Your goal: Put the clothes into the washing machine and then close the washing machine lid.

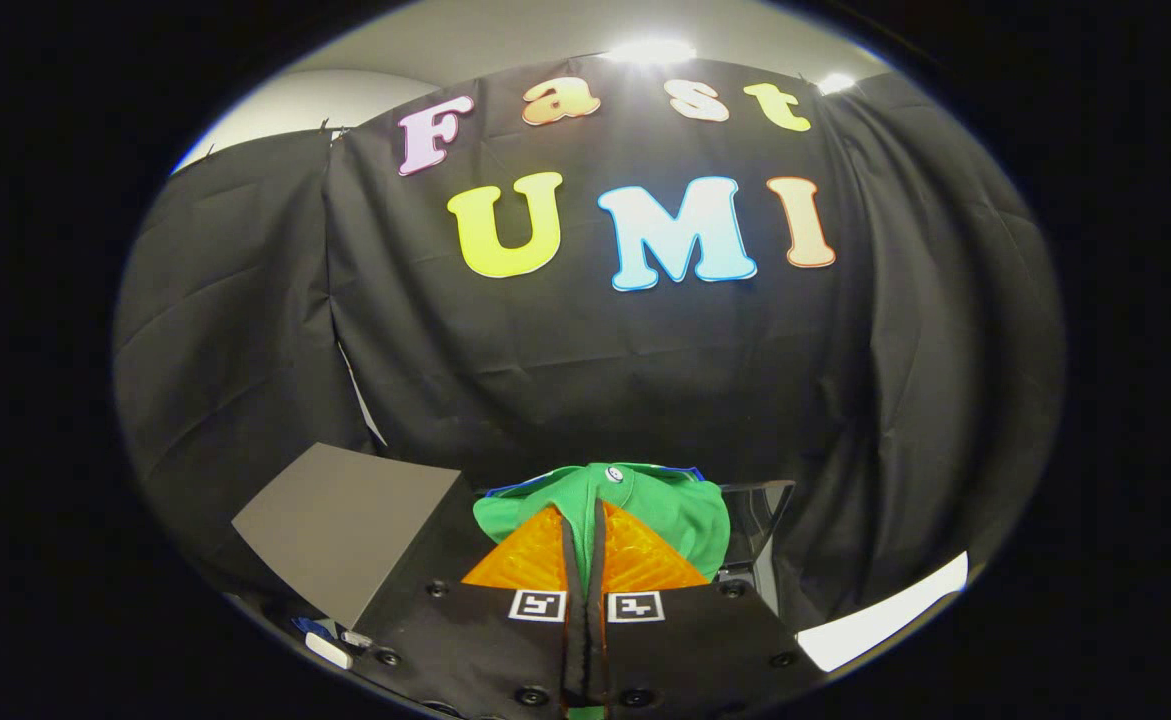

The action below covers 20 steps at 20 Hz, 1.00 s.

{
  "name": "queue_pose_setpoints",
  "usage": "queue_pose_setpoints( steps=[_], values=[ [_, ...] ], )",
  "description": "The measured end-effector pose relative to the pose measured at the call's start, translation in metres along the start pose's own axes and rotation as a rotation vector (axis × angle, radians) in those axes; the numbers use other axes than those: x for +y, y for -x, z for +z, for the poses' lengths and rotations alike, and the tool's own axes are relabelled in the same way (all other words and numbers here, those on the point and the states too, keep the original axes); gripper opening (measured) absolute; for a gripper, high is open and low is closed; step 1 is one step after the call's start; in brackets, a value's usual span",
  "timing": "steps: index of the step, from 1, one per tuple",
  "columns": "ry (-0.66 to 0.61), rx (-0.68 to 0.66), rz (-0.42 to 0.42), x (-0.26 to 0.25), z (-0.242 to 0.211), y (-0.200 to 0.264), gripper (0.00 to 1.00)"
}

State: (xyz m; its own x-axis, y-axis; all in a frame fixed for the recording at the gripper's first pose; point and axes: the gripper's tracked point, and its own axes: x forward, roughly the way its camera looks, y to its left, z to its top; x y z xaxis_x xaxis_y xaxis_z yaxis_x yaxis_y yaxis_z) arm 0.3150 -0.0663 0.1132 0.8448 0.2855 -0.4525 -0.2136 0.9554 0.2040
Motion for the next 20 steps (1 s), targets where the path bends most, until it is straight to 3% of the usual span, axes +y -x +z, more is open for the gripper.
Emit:
queue_pose_setpoints(
  steps=[20],
  values=[
    [0.017,0.168,0.005,-0.014,-0.122,-0.065,0.01]
  ],
)
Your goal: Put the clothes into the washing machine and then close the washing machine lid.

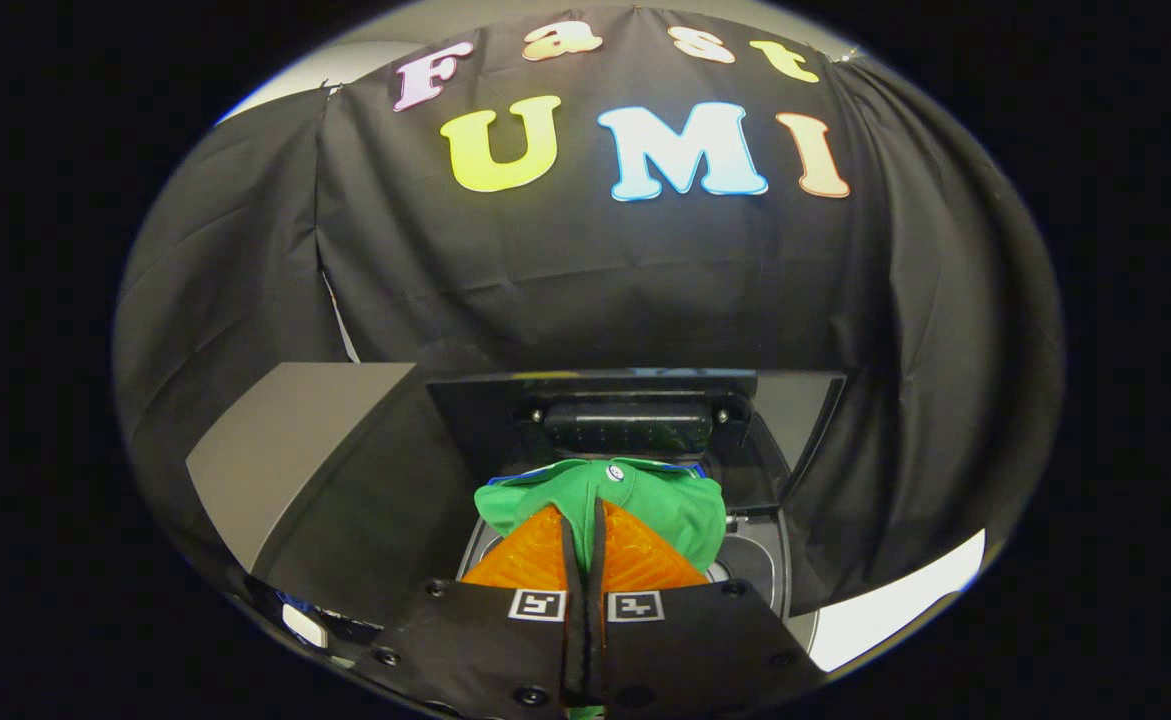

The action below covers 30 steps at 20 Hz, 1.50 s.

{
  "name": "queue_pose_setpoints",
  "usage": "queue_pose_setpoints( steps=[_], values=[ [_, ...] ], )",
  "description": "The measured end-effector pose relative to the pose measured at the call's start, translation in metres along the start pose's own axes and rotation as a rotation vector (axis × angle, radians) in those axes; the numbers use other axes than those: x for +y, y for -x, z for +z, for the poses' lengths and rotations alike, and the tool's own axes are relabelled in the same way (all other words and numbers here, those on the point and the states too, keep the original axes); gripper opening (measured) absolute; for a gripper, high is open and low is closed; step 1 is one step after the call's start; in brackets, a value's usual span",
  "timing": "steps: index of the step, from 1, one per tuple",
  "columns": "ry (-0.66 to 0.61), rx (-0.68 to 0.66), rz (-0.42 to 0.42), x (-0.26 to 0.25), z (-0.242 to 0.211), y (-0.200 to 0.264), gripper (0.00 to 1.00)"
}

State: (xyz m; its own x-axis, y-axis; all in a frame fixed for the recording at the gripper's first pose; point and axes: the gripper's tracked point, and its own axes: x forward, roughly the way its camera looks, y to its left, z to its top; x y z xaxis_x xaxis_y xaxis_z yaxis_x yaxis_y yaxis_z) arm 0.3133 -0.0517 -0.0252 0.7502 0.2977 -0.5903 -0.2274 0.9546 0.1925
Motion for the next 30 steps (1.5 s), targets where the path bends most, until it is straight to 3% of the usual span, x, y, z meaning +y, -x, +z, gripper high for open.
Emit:
queue_pose_setpoints(
  steps=[16,30],
  values=[
    [0.030,0.114,-0.017,-0.003,-0.075,-0.062,0.02],
    [0.085,0.222,-0.081,-0.012,-0.125,-0.097,0.01]
  ],
)
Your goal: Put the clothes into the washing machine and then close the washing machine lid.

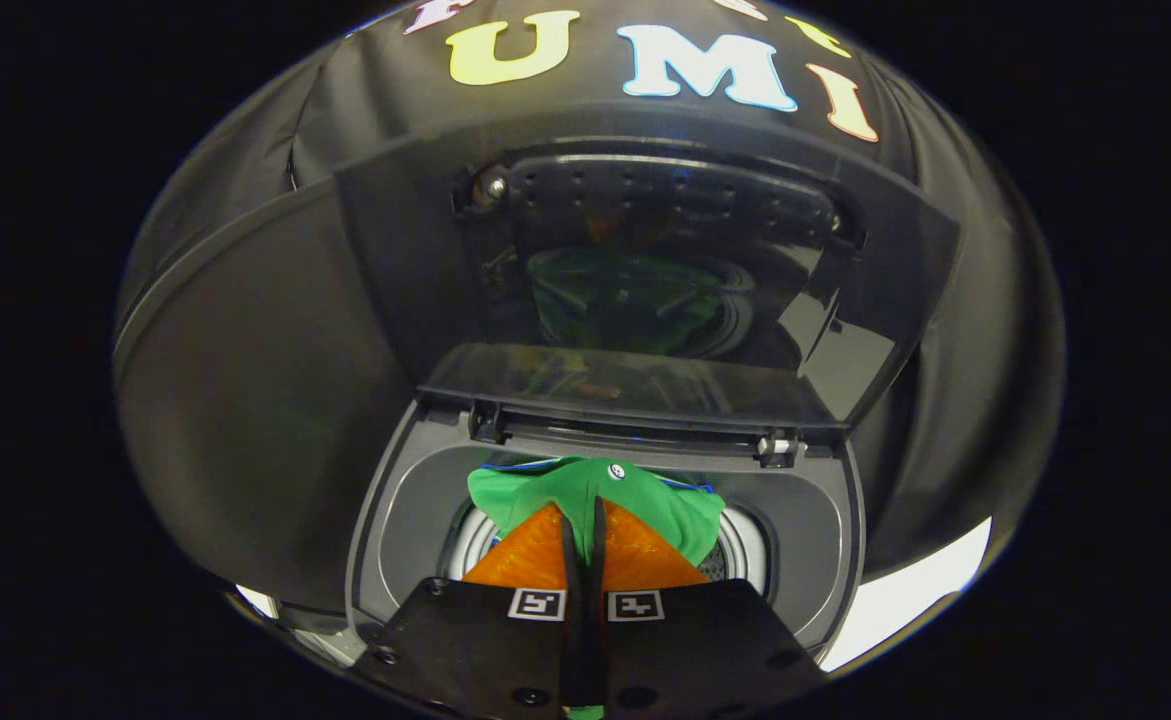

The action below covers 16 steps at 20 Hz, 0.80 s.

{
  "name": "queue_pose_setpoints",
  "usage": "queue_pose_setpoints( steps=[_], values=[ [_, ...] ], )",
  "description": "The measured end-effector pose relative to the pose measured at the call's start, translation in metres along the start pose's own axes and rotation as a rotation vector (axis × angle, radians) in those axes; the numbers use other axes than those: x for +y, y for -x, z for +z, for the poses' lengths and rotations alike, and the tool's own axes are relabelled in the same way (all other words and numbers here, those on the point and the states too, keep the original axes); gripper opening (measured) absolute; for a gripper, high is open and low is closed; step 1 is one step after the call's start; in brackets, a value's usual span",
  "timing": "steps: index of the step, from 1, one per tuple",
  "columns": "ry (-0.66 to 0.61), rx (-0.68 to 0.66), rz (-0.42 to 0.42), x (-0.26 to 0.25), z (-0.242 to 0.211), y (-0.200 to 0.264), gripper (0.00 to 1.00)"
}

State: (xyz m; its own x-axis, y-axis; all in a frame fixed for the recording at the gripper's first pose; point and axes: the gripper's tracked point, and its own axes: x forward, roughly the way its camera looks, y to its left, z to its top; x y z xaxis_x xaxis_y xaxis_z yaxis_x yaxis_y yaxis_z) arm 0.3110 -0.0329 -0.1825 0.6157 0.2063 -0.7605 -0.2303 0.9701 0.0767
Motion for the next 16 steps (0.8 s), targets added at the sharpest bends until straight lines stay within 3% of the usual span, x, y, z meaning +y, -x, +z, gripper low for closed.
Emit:
queue_pose_setpoints(
  steps=[8,16],
  values=[
    [-0.032,0.092,-0.037,-0.009,-0.014,-0.023,0.01],
    [-0.044,0.104,-0.070,-0.014,-0.018,-0.026,0.01]
  ],
)
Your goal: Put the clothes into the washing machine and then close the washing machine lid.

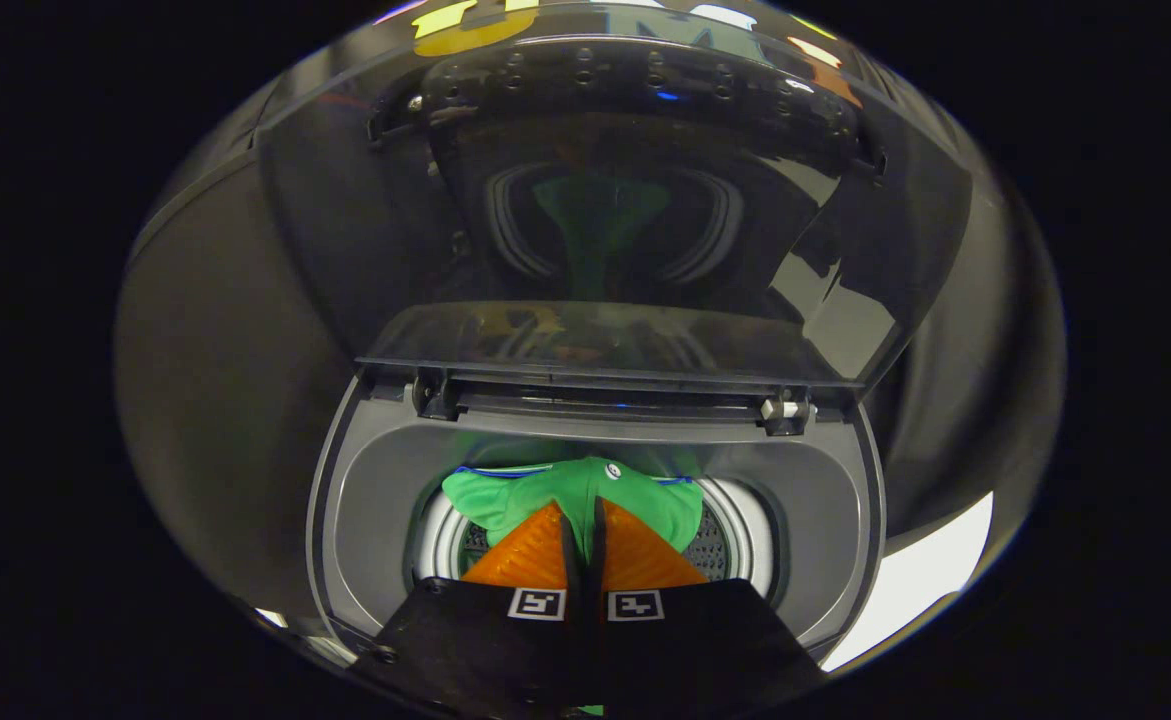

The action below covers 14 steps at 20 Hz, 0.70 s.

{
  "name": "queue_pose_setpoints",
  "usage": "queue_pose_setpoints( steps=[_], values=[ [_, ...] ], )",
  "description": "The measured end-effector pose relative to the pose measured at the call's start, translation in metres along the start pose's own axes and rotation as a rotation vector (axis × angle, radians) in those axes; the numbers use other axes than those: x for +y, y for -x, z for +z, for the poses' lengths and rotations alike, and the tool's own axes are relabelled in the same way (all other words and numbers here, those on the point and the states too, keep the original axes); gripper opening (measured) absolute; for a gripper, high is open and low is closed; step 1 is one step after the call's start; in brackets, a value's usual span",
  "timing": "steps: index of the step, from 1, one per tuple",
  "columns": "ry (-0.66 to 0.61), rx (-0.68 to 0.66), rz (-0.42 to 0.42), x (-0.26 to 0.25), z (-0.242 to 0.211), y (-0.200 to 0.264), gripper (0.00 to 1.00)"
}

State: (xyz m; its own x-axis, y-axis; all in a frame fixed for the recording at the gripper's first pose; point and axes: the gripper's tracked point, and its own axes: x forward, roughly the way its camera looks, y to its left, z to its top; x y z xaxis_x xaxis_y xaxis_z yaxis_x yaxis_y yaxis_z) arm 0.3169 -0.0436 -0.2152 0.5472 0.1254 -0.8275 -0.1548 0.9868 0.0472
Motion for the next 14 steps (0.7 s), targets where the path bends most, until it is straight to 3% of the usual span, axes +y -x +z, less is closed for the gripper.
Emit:
queue_pose_setpoints(
  steps=[3,5,6,9,14],
  values=[
    [0.043,0.066,-0.028,-0.008,-0.018,-0.005,0.10],
    [0.008,0.065,0.035,0.006,-0.017,-0.006,0.19],
    [-0.008,0.067,0.025,0.005,-0.019,-0.005,0.19],
    [-0.019,0.112,0.024,0.001,-0.028,-0.006,0.96],
    [-0.024,0.071,0.039,0.006,-0.024,0.003,0.96]
  ],
)
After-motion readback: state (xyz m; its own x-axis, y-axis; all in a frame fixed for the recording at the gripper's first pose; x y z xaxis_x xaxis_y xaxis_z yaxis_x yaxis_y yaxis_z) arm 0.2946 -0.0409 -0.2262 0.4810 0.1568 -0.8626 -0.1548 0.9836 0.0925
